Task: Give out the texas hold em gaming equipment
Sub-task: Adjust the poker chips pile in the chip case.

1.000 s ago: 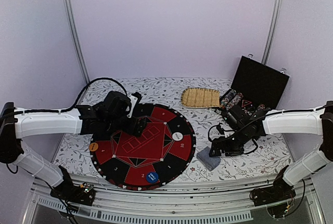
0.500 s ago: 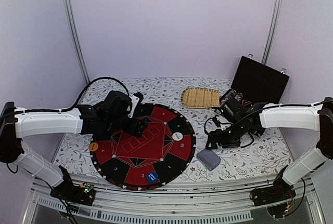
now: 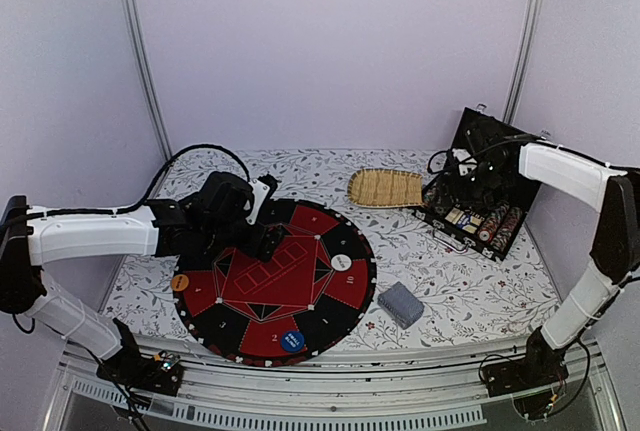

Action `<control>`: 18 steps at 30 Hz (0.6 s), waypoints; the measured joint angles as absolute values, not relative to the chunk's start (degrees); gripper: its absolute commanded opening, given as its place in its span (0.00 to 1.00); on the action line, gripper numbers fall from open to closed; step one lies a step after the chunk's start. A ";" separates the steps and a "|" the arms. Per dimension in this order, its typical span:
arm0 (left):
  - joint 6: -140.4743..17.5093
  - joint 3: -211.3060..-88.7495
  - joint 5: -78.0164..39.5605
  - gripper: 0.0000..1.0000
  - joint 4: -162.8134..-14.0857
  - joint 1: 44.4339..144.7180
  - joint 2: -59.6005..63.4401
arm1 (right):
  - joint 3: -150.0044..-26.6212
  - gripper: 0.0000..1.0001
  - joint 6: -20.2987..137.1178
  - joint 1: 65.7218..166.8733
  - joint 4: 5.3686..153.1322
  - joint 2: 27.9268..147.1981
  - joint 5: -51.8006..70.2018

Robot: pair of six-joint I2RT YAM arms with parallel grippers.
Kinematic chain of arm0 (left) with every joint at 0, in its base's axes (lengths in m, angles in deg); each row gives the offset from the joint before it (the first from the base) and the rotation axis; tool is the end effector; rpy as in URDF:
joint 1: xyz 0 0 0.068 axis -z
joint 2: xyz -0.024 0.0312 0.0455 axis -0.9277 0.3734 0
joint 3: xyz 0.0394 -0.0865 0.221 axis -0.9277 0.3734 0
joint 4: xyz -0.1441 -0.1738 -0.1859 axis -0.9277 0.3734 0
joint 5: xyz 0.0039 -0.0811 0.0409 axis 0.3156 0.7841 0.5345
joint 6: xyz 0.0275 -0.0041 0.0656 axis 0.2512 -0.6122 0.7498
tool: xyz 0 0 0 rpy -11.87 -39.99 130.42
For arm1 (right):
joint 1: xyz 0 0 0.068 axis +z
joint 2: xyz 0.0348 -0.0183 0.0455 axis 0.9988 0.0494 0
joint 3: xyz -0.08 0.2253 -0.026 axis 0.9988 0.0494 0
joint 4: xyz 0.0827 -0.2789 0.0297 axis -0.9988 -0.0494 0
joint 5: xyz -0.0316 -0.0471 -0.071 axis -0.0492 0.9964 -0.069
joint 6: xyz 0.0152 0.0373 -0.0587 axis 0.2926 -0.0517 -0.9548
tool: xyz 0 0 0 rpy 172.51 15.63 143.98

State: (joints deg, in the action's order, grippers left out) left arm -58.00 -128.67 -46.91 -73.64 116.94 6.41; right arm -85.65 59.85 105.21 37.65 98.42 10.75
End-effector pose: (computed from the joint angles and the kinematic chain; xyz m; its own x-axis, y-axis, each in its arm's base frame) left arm 0.2435 -0.2492 0.1717 -0.5111 0.3833 -0.7693 0.4801 0.8697 0.1144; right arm 0.3535 0.1217 0.1945 -0.8755 -0.1349 -0.4640 -0.2333 0.9589 0.1613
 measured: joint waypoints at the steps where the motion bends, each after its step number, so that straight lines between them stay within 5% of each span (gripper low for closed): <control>1: -57.87 -128.67 -47.02 0.98 -73.66 116.94 6.41 | -88.01 0.86 57.33 103.57 37.85 100.17 10.73; 18: -55.38 -128.32 -47.67 0.98 -73.31 115.08 5.23 | -106.28 0.63 30.36 99.36 38.13 124.00 15.37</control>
